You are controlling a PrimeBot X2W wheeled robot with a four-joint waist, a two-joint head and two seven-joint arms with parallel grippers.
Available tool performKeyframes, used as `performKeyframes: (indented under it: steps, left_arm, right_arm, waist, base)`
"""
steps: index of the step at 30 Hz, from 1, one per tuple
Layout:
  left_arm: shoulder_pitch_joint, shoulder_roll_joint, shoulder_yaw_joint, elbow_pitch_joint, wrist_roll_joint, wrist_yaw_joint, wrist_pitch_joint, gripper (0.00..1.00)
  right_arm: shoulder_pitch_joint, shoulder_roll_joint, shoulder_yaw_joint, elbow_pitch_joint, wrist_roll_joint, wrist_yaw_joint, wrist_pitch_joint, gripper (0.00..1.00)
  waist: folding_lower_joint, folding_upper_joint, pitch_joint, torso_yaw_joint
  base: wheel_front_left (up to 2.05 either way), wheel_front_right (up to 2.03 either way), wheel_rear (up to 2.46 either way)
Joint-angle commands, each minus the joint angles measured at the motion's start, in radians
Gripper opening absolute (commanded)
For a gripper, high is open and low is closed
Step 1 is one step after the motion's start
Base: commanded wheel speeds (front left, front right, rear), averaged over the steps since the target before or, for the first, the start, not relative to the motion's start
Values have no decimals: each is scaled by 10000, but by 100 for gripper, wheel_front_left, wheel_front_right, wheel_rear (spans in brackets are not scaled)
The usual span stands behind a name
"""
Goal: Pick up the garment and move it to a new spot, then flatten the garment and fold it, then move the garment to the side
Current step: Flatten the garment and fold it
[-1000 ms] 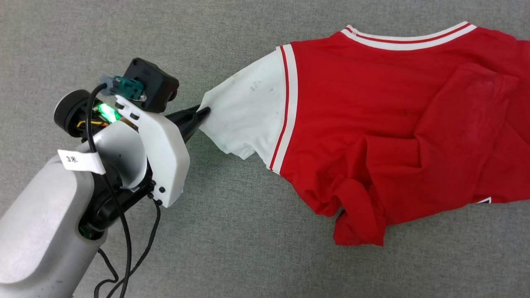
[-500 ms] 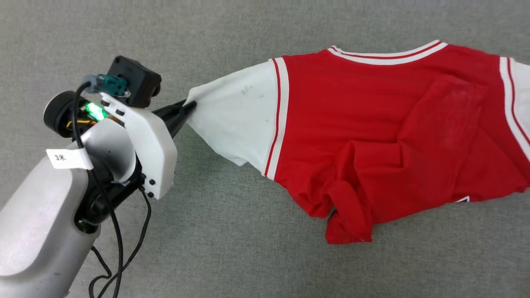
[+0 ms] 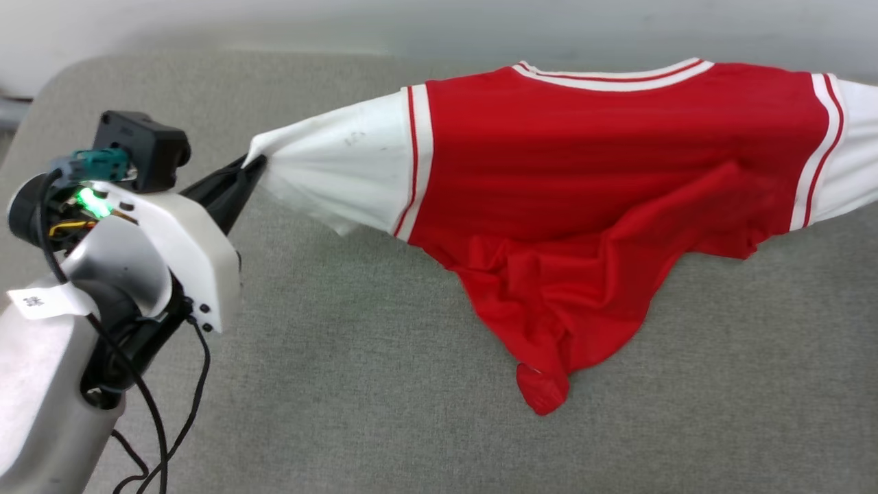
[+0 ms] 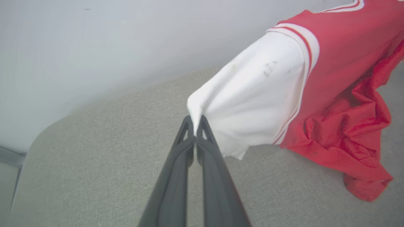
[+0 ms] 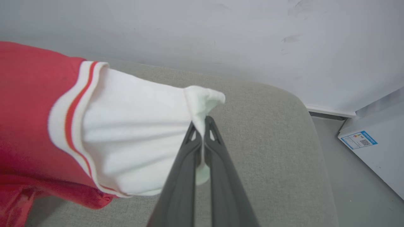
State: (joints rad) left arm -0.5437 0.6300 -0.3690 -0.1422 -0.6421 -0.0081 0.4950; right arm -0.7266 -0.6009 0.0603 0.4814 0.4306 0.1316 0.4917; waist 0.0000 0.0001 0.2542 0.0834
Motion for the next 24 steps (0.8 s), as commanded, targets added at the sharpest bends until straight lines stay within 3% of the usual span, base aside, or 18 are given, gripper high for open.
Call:
performKeyframes:
  steps: [1, 14, 24]
  left_arm:
    - [231, 199, 204, -73, 86, 129, -146, 0]
    - [1160, 823, 1182, -997, 445, 845, -1124, 0]
    - [1757, 1291, 2303, -1942, 657, 1304, -2185, 0]
  right_arm:
    - [208, -134, 34, -126, 69, -18, -220, 0]
    - [1004, -372, -123, -1088, 541, -21, -1274, 0]
    - [1554, -172, -1063, -3118, 677, -22, -1454, 0]
  waist:
    - [0, -1, -660, -245]
    - [0, -1, -2185, -554]
    - [0, -1, -2623, -630]
  base:
    - [0, 0, 0]
    - [0, 0, 0]
    - [0, 0, 0]
